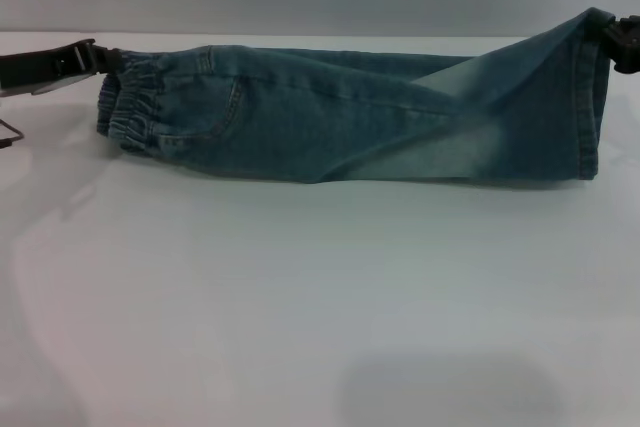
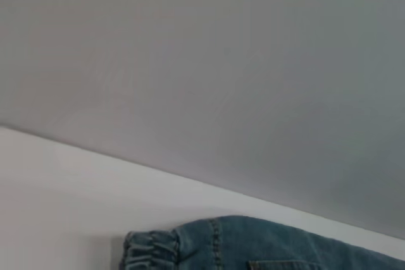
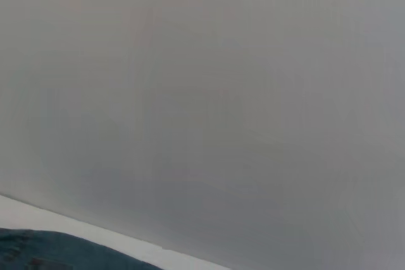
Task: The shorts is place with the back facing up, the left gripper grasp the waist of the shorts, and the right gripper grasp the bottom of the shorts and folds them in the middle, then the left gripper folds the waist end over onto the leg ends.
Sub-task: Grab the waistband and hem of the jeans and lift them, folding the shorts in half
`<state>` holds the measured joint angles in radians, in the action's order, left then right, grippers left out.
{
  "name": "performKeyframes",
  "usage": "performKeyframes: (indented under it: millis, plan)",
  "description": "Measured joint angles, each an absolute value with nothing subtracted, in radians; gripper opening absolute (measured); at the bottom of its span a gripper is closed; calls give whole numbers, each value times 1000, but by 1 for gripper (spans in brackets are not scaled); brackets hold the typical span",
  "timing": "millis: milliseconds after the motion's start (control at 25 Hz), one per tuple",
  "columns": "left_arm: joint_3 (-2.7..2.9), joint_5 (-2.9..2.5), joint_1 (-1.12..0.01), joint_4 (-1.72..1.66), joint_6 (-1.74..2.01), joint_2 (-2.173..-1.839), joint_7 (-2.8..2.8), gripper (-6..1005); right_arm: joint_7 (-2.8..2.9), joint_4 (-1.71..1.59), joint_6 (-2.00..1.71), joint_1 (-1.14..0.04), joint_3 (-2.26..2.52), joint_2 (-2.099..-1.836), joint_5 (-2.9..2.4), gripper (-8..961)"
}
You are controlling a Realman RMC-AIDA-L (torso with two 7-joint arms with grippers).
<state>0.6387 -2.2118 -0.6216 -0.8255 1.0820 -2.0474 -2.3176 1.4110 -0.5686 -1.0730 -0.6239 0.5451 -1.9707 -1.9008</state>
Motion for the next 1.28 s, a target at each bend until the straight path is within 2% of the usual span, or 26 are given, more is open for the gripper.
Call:
performKeyframes:
  millis: [320,640,920,1280]
  plan:
    - [640,-2204,-652,-731,989,-2054,-2299,25,1406,-485,-921,-662,602,-1962,-1905,-2]
    - [640,-2140,-659,-707,952,-2055,-2266,34,1406,-475,-815,-688,610,-1982,-1901,-1]
    - [651,-2136,-662,-695,919,-2056,-2257,42,1412,-414,-726,-738,613,-1989,-1904,-1]
    - [672,-2128,-673,-677,849,-2056,-2256,52,1412,-414,-678,-746,609,-2000,-1900,-2]
